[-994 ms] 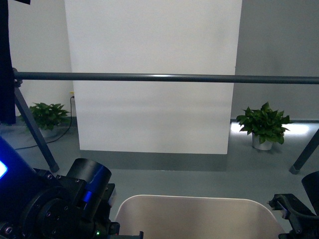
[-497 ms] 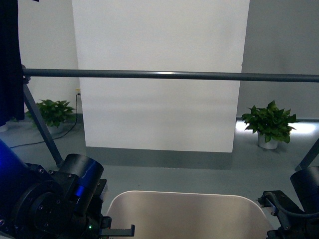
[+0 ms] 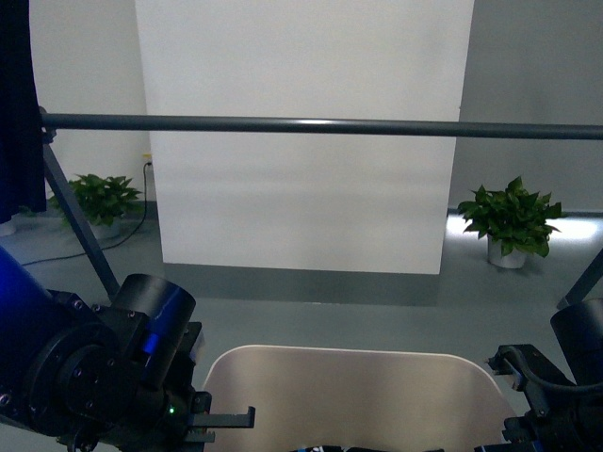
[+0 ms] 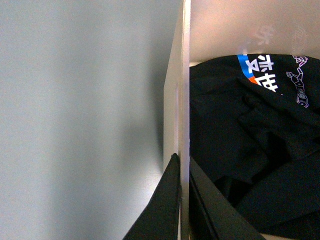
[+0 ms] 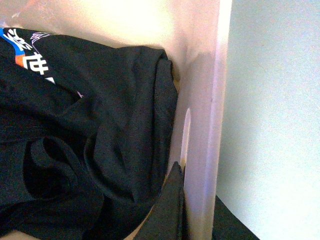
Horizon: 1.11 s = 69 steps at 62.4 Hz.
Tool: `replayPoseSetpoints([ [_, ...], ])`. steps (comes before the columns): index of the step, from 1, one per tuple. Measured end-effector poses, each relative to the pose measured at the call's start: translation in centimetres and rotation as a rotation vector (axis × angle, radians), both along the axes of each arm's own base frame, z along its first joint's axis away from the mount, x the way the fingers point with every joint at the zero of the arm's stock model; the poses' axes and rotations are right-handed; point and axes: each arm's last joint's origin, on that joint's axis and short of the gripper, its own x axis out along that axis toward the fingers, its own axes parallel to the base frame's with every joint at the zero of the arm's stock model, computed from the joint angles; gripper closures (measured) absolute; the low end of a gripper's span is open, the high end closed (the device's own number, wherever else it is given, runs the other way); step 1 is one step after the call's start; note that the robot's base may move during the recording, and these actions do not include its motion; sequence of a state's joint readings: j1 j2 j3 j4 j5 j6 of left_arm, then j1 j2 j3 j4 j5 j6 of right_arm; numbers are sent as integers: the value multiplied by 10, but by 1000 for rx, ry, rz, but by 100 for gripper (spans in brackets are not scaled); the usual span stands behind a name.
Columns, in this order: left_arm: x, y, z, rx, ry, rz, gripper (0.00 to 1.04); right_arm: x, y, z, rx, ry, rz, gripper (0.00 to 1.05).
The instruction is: Move hamper under clothes hanger
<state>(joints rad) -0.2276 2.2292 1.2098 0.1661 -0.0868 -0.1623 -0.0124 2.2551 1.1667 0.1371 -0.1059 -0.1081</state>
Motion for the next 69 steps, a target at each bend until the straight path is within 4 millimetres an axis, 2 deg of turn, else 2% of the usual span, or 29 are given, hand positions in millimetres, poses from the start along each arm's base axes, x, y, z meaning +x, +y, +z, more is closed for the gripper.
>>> replayPoseSetpoints([
  [32,0,0,0,0,0,1,101,0,0,0,0,0,0,102],
  [41,3,-8,8,100,147,216,101,0,5,0,3,14,-46,102],
  [51,2,-13,10,98,168,263,101,-2,10,-2,-3,37,-47,102],
  [69,19,-18,2,66,139,262,101,21,10,-3,-33,24,-69,102],
])
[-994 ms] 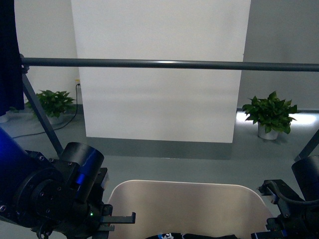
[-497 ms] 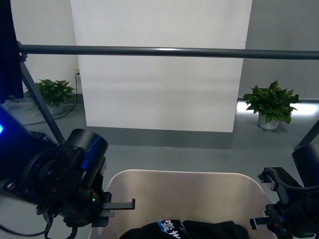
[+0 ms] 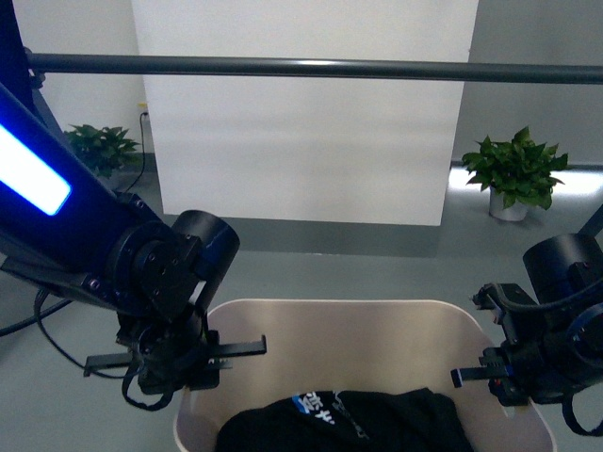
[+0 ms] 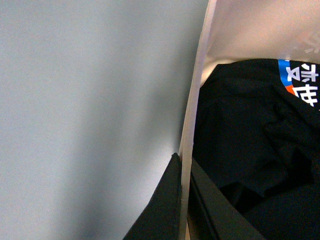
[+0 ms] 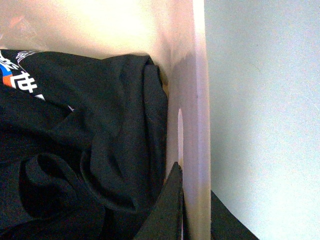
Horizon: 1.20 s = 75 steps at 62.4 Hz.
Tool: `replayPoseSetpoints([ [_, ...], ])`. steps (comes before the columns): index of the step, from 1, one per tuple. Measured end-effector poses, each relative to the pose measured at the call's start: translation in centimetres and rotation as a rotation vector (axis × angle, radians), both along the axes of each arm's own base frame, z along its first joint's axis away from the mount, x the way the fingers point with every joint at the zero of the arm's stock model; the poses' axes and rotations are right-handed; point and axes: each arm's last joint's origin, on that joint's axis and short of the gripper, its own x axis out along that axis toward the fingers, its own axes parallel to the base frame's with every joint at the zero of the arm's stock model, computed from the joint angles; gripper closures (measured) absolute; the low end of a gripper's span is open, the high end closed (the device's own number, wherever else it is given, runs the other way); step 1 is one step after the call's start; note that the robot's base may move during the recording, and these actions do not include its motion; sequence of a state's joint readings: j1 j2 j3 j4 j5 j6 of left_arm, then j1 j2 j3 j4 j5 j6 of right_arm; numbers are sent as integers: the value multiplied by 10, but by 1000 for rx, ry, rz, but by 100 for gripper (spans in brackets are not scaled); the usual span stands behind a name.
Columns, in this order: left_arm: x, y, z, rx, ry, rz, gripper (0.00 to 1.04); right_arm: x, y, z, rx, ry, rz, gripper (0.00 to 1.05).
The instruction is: Move hamper under clothes hanger
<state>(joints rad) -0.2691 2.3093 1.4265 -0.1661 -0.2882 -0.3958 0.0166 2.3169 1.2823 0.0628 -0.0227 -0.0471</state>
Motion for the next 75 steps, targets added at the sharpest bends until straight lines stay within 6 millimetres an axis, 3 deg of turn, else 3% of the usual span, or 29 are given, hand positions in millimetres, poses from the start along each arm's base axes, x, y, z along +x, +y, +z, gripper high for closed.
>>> replayPoseSetpoints([
  [12,21,-1,-6,-2,-4,5,101,18,0,-13,-8,21,-9,102],
  [25,44,5,-28,-28,23,8,101,39,0,-35,-3,54,-18,102],
  [45,48,7,-42,-75,12,-8,101,45,1,-48,-14,60,-29,102],
  [50,47,9,-45,-91,17,14,89,45,1,-49,-11,50,-29,102],
  [66,47,19,-45,-100,-5,41,55,45,0,-46,-23,17,-58,69],
  [75,49,21,-29,-91,-37,53,36,45,-5,-31,0,-13,-85,50],
])
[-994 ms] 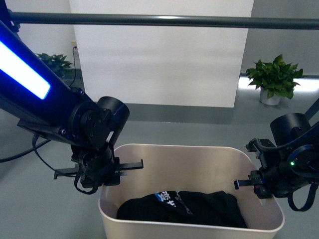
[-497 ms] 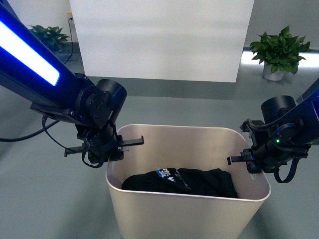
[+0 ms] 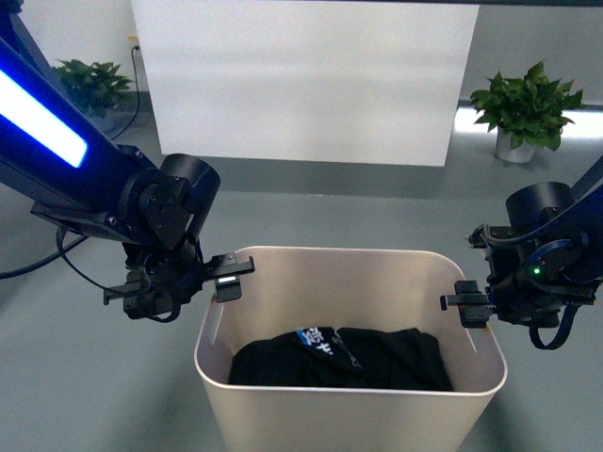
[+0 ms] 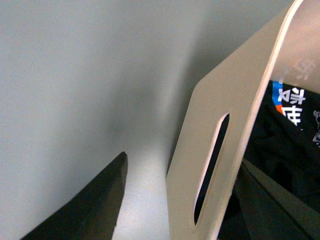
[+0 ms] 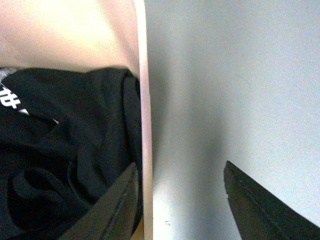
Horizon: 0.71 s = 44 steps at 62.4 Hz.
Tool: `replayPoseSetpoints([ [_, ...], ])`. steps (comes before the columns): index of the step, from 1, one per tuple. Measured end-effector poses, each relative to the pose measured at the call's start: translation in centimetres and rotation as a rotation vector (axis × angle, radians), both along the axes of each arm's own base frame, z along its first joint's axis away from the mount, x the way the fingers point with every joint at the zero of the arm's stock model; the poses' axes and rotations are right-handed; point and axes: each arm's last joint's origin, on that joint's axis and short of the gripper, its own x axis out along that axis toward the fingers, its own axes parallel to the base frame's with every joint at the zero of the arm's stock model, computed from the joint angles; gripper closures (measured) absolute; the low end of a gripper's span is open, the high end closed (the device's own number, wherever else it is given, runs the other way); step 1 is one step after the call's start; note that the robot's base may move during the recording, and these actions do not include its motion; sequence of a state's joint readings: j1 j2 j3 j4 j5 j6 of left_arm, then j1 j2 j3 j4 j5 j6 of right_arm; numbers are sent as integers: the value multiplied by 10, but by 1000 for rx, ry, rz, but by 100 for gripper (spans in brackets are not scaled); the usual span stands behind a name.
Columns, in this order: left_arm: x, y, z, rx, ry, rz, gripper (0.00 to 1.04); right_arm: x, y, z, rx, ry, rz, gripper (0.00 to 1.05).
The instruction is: Move hamper under clothes hanger
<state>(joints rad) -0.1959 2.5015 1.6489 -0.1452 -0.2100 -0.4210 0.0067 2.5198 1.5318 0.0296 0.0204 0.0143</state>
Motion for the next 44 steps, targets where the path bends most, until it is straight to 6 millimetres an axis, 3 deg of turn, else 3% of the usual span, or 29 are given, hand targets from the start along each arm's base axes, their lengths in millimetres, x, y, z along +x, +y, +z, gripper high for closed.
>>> replayPoseSetpoints([
  [11,1,1,50,-4,-101,-10,11,1,-8,48,49,-108,-21,25],
  [13,0,1,67,21,-150,-16,5,-1,-10,65,63,-150,-24,18],
  [18,-7,1,103,45,-261,-34,7,-8,-14,102,98,-241,-16,6],
  [30,-35,-1,157,89,-458,-54,7,-33,-21,152,133,-393,-4,8],
  [44,-92,0,218,76,-687,-90,7,-78,-32,209,153,-589,0,8],
])
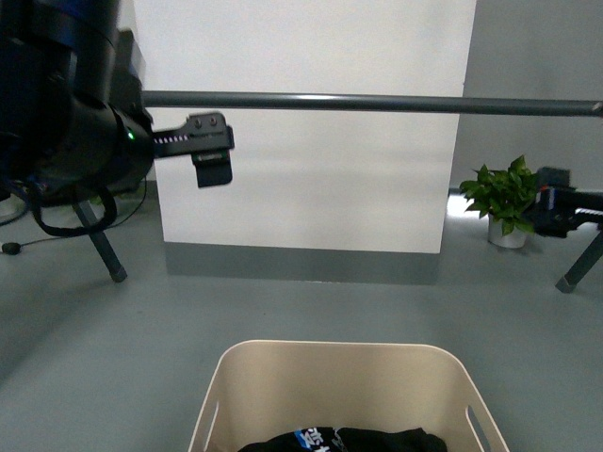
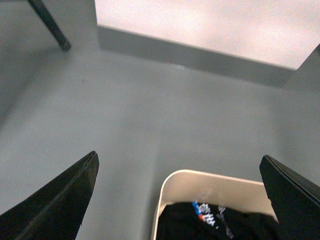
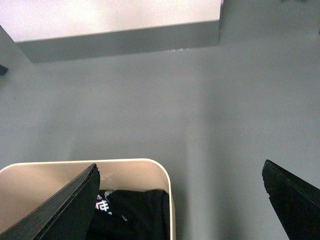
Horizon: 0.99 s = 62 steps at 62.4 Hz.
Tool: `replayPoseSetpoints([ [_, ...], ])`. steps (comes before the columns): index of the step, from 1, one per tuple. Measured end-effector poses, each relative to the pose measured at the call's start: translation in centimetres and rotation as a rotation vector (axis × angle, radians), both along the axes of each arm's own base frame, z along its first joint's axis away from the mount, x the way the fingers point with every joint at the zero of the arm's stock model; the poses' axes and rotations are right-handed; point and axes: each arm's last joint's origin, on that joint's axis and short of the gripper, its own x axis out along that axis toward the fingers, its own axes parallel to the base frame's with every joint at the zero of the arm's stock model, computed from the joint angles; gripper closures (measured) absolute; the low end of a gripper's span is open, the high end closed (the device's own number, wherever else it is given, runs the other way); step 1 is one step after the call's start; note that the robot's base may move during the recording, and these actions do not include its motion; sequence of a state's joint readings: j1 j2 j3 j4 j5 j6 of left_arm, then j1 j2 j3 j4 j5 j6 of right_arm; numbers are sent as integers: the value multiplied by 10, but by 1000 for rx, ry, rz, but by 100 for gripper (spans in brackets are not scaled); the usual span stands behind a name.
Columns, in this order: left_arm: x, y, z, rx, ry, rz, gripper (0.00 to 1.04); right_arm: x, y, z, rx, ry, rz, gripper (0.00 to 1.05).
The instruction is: Move hamper under clothes hanger
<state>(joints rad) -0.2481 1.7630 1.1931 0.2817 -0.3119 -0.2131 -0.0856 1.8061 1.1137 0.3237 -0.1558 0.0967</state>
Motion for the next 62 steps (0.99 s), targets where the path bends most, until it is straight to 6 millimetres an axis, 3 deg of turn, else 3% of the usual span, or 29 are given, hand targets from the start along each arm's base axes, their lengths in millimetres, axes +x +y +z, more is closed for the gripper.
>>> replayPoseSetpoints([
  [8,-39,3,23,37,-187,-71,19,-32,-4,27,-20,-133,-35,9],
  [15,-93,20,26,76,-319,-106,40,-74,-1,43,-107,-383,-70,30],
  [21,-117,36,7,99,-311,-97,58,-101,6,30,-127,-408,-61,48],
  [27,-139,50,-26,115,-250,-92,79,-126,12,3,-133,-356,-53,69],
  [37,-164,61,-38,114,-263,-102,103,-154,16,-9,-137,-358,-59,93],
  [41,-173,65,-42,116,-267,-96,101,-165,21,-13,-141,-359,-76,103],
  [62,-217,85,-67,117,-264,-110,101,-215,29,-34,-138,-358,-52,103],
])
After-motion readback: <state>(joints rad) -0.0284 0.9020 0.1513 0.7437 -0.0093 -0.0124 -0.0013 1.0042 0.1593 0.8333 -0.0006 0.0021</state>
